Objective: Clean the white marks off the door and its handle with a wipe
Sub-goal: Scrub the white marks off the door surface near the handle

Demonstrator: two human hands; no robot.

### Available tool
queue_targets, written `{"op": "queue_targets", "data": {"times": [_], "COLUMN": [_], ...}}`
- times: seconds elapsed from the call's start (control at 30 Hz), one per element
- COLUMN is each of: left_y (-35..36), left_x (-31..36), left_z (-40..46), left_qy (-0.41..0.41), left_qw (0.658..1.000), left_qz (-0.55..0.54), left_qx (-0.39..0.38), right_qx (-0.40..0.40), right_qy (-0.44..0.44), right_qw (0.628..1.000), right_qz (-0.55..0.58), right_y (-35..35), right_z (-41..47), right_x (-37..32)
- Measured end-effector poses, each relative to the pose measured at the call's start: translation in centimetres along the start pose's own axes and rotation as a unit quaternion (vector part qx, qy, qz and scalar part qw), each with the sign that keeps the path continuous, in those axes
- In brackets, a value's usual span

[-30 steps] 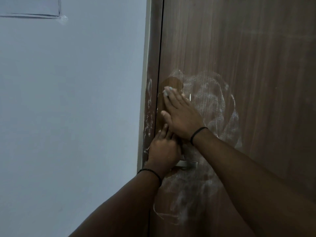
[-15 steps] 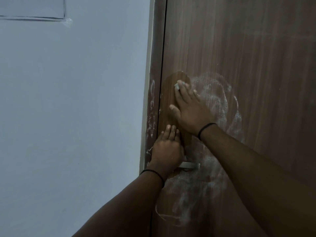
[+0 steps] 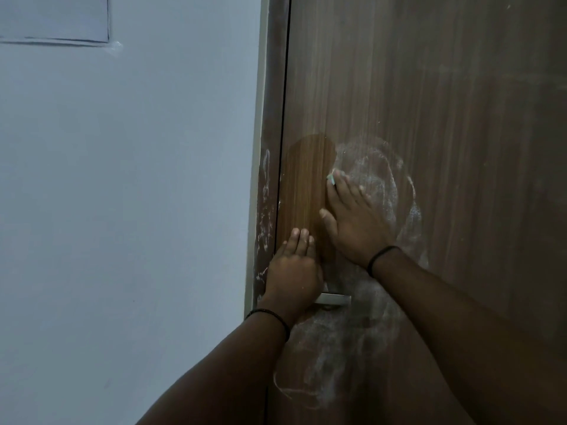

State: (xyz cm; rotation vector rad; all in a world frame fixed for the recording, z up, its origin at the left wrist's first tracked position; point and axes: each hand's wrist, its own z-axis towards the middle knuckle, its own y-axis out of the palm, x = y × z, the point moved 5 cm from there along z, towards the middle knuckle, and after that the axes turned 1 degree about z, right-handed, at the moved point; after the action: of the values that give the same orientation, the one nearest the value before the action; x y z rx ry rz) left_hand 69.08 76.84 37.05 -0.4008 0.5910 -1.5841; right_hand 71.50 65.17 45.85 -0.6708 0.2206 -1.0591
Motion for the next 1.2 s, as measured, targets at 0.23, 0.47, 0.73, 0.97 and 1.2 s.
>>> {"op": "queue_targets", "data": {"times": [0.23,0.47,0.73,0.97,1.2], "left_y": [0.1,0.4,0.1,0.4,0.5], "left_x": [0.2,0.2,0.4,0.2,0.2], "left_z": [0.1,0.1,0.1,0.2,0.1], "left_qy": [-0.011,-0.006,-0.003,-0.005,-0.009], "left_qw": [1.000,1.000,1.000,1.000,1.000], "left_qz": [0.003,0.005,0.001,-0.001,0.006], "left_qx": [-0.005,-0.029,-0.012,-0.028,-0.025], "right_qx": [-0.001,0.015,-0.004,-0.002,0.034], "right_qy": [0.006,0.022,-0.065,-0.107,0.031], "right_qw": [0.999,0.999,0.997,0.994,0.998], "right_qz": [0.038,0.020,0.040,-0.035,0.029], "right_y": [-1.9,-2.0,-2.8,-0.8,-1.4], "right_z": [4.1,1.9,8.1,3.3,2.4], "right_x": [-1.7,0.5,-5.7,-2.6,0.6]}}
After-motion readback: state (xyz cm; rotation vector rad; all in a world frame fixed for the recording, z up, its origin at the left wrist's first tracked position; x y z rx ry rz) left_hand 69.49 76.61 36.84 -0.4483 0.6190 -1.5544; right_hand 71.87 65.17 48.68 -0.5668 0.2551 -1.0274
